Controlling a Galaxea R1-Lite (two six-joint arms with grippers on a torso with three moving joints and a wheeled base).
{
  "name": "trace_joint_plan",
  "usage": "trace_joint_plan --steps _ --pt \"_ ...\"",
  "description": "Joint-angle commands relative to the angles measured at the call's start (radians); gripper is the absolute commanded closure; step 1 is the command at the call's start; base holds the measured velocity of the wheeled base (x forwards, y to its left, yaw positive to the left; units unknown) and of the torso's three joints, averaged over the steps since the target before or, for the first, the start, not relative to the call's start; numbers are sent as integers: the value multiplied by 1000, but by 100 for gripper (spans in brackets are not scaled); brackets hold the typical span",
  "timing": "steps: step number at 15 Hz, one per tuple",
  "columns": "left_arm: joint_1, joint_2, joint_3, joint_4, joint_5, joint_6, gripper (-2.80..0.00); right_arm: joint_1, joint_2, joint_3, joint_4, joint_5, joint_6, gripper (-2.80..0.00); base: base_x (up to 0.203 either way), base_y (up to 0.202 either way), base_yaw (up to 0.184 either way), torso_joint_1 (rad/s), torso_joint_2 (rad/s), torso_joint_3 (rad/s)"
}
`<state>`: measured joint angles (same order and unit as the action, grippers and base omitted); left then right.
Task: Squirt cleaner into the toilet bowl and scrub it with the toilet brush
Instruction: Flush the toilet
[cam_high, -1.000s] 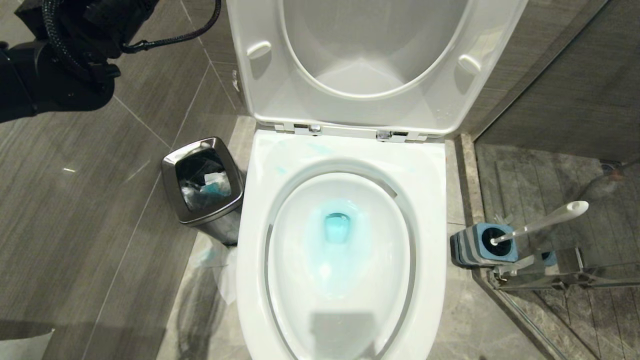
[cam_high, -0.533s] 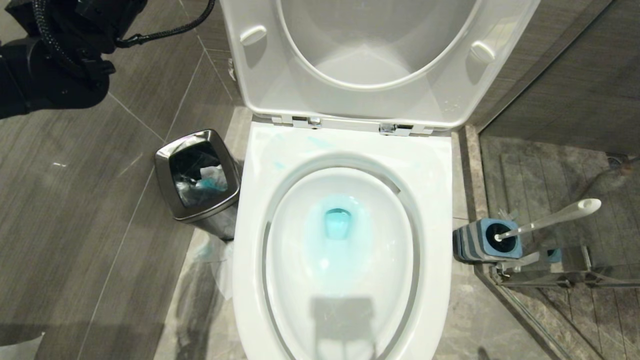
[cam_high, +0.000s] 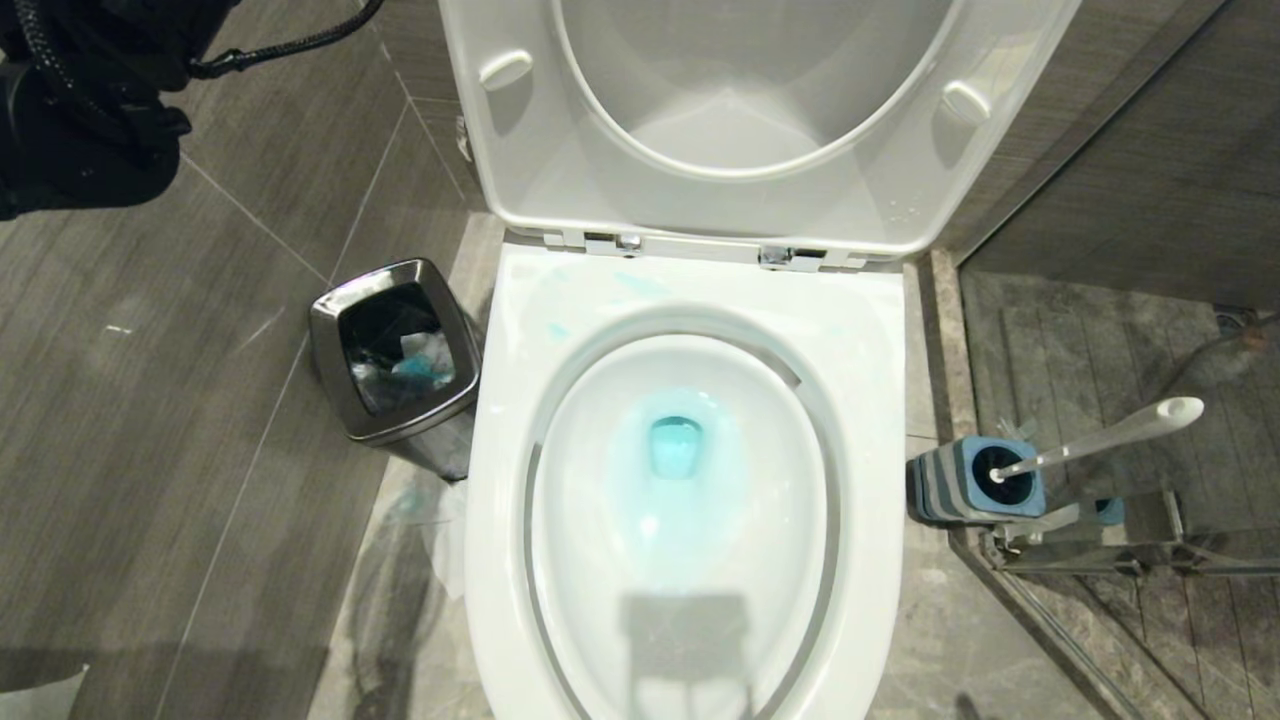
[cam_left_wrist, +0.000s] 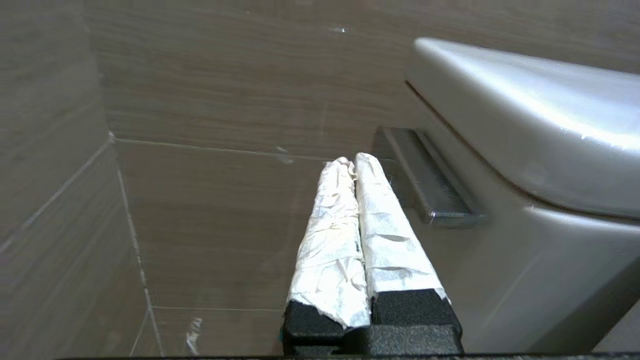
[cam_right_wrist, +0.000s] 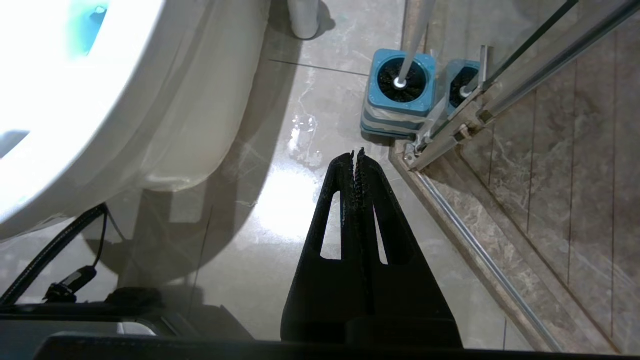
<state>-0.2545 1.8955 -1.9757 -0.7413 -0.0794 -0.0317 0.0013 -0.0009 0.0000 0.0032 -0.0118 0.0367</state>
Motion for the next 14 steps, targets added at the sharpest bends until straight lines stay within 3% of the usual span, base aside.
trace_joint_plan --steps 1,8,14 --pt "0 -15 0 -10 1 -2 0 0 1 1 0 1 0 0 0 0 0 0 0 0" --pt "-81 -23 1 -35 33 -43 0 0 1 0 0 0 0 0 0 0 0 0 0 0" --pt "-103 11 2 -29 38 -43 0 0 1 0 0 1 0 0 0 0 0 0 0 0"
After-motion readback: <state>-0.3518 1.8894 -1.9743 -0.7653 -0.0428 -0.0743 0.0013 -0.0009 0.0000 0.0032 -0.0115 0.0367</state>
